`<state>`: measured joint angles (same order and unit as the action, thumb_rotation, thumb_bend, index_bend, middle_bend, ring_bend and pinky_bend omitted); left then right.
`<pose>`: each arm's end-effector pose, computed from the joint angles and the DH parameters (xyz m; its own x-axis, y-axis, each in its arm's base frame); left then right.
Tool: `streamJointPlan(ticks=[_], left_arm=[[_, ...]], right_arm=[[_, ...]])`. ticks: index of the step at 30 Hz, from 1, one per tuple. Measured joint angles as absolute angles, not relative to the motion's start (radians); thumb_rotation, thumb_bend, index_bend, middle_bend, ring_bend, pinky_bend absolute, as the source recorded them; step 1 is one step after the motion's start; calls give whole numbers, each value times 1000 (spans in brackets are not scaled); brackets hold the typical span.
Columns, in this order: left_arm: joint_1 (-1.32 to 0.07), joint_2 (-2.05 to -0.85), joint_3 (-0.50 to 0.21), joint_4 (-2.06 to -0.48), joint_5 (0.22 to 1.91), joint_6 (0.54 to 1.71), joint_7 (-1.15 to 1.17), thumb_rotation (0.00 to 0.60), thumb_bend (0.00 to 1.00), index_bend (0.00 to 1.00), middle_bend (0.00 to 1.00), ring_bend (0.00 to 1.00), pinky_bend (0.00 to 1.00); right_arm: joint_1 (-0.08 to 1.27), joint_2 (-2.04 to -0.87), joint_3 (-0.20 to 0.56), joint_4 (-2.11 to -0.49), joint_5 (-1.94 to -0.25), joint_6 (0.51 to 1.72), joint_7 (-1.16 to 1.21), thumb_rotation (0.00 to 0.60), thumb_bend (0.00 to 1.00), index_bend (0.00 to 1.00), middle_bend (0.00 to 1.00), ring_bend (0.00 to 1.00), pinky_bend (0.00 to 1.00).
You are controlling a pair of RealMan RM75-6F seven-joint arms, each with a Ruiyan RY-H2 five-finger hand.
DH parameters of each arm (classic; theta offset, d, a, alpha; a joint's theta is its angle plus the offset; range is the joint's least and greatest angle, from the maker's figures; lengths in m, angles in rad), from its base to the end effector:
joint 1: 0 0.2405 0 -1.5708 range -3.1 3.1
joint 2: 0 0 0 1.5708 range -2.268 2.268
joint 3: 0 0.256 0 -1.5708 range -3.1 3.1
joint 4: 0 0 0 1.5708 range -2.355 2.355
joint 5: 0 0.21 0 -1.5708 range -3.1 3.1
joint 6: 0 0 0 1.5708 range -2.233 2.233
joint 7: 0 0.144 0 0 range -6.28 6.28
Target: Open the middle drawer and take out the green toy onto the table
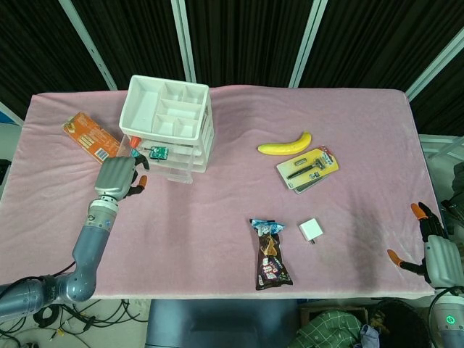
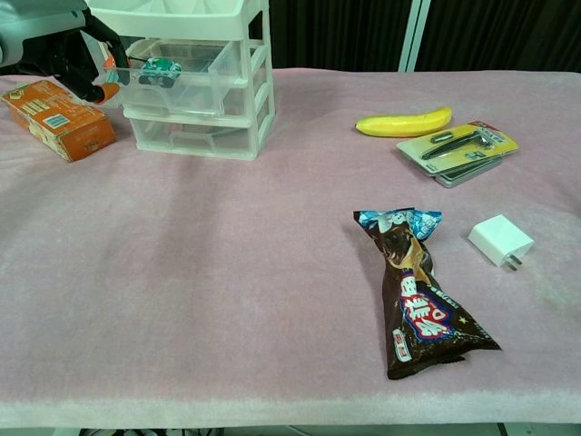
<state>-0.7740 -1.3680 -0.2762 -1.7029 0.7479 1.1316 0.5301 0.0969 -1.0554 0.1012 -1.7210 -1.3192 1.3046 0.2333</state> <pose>-0.1429 0.3663 0.0624 0.3806 0.1634 0.9102 0.9237 -0.1131 -0.3660 -0.3193 -0.1909 0.1604 0.0831 -0.0923 0.9923 -0.9807 0.1692 0.0979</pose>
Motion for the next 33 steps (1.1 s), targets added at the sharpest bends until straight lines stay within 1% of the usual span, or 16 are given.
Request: streamJointPlan(ticks=[9, 29, 33], left_arm=[[-743, -1318, -249, -1773, 783, 1143, 508, 600, 452, 482, 1000, 986, 951], [-714, -1277, -218, -1826, 818, 1146, 476, 600, 452, 475, 1000, 986, 951], [-712, -1272, -217, -1828, 823, 1149, 473, 600, 446, 460, 1000, 986, 951]], right_arm=[[96, -1056, 101, -1721, -1319, 1305, 233, 600, 118, 32, 0, 0, 136], [95, -1056, 105, -1720, -1314, 1307, 234, 600, 119, 32, 0, 0, 137], [95, -1056, 105, -1721, -1314, 1307, 234, 600, 118, 32, 0, 0, 136]])
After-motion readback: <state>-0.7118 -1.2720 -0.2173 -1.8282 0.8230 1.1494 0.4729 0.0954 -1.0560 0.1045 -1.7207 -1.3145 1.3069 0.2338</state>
